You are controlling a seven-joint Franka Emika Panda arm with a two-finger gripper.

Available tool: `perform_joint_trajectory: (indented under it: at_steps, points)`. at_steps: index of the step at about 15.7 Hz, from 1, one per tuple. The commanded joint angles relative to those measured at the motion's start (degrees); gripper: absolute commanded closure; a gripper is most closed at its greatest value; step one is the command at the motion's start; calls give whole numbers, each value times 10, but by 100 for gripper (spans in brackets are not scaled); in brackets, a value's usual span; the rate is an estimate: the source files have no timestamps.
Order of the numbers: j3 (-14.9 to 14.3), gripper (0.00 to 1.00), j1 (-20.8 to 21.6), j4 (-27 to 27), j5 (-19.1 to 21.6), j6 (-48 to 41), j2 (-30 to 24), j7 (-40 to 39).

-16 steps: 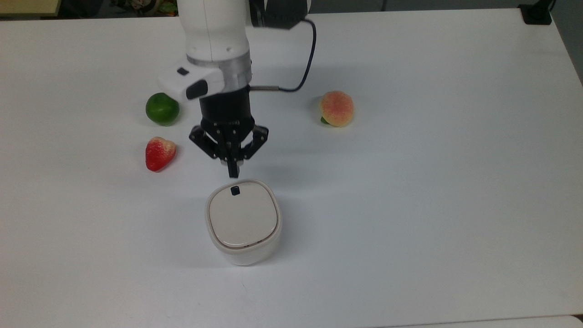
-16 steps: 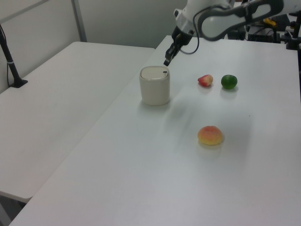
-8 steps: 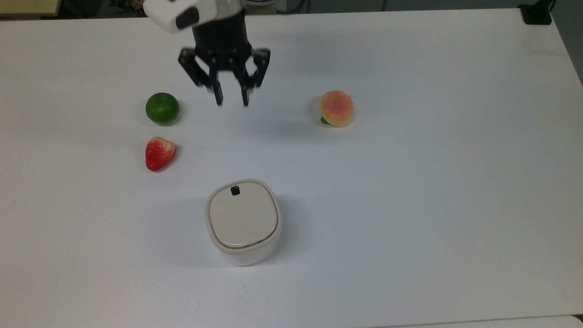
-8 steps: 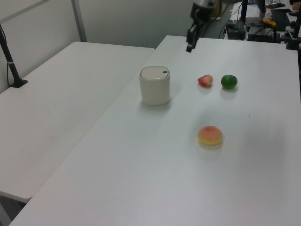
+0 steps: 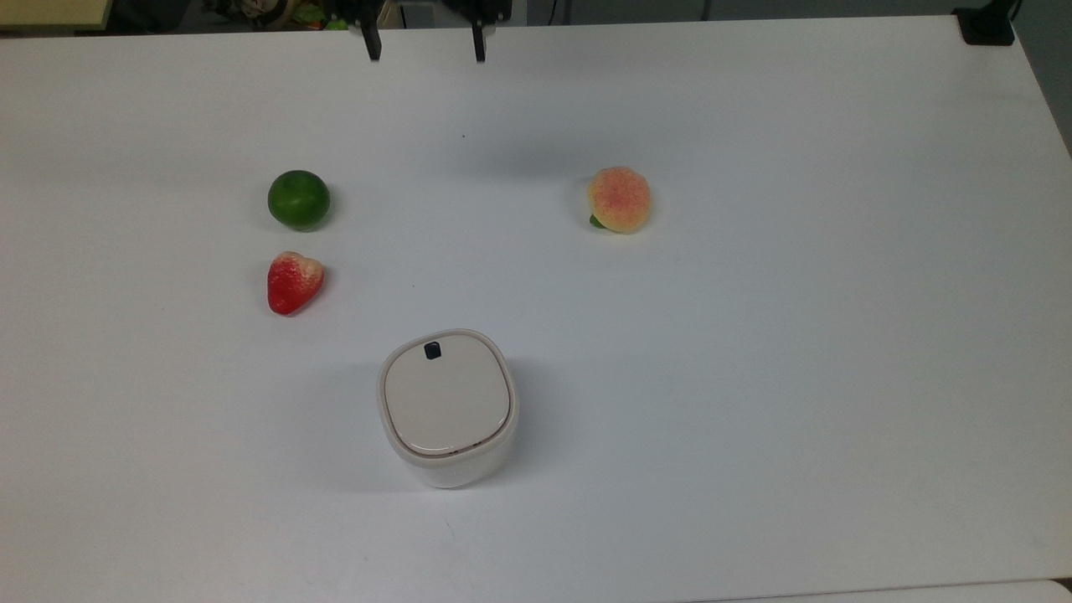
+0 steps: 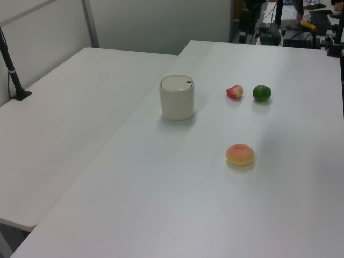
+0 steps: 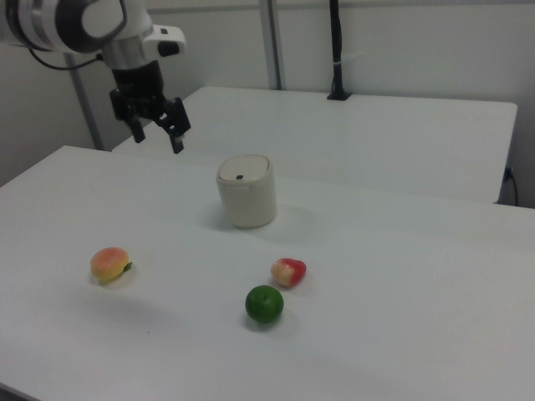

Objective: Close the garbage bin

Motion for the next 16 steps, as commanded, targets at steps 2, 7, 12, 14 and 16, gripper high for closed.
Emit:
perform_joint_trajectory:
  at_steps: [2, 7, 12, 14, 16]
  points:
    - [-3, 0, 3, -26, 6, -87, -69, 2]
    - [-4, 0, 5, -47, 24, -101, -98, 2]
    - [-8, 0, 12, -72, 27, -9, -89, 0]
    - [-8, 0, 12, -76, 27, 23, -83, 1]
    - [-18, 0, 13, -75, 27, 26, -80, 1]
